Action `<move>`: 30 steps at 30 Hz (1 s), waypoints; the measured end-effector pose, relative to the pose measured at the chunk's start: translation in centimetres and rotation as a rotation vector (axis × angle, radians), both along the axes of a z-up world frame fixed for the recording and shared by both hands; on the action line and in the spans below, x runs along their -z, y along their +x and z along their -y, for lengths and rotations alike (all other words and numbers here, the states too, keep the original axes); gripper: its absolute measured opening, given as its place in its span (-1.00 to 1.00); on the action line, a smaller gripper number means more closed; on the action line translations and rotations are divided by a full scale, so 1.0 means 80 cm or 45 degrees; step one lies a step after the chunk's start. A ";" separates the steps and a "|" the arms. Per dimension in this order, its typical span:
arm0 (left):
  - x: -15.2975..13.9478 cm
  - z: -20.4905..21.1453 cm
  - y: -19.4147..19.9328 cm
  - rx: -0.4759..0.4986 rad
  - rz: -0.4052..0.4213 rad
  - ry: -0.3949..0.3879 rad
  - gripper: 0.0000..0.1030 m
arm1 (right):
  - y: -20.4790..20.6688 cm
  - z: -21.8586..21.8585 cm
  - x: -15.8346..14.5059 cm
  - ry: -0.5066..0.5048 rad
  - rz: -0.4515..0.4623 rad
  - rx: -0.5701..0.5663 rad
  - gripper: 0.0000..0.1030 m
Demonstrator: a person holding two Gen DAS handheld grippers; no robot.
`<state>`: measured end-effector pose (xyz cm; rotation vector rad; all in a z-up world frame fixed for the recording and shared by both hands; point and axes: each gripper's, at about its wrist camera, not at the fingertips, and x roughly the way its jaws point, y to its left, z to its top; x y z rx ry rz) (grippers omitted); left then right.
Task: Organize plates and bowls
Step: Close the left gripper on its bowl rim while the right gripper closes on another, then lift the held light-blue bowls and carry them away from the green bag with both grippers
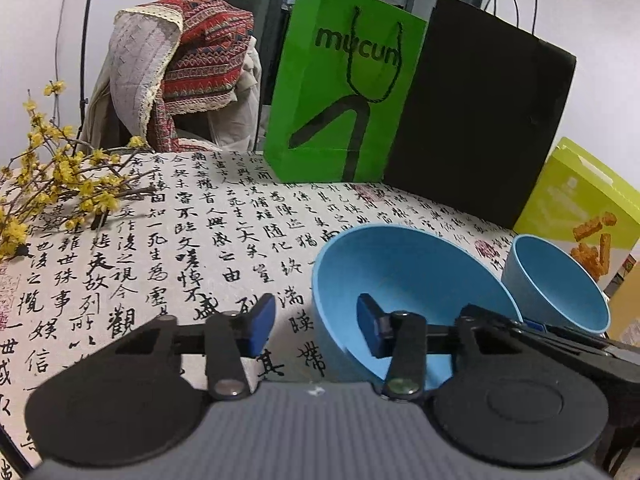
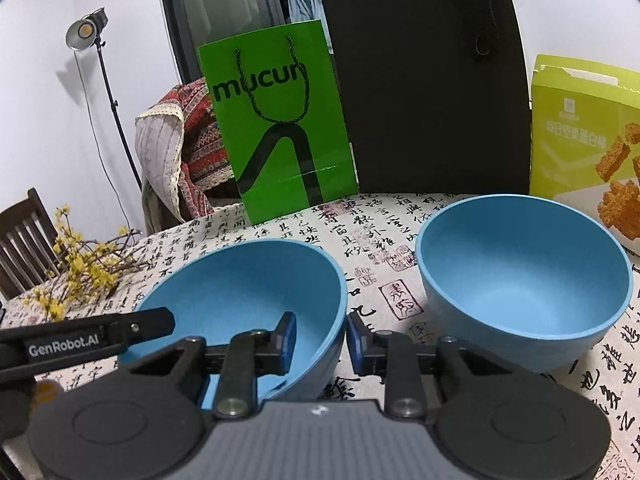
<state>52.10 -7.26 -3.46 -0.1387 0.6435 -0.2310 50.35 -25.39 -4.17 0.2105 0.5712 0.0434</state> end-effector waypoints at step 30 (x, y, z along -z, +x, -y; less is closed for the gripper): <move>-0.021 0.016 -0.023 0.054 0.136 0.059 -0.52 | -0.020 0.003 -0.019 -0.024 0.102 0.008 -0.63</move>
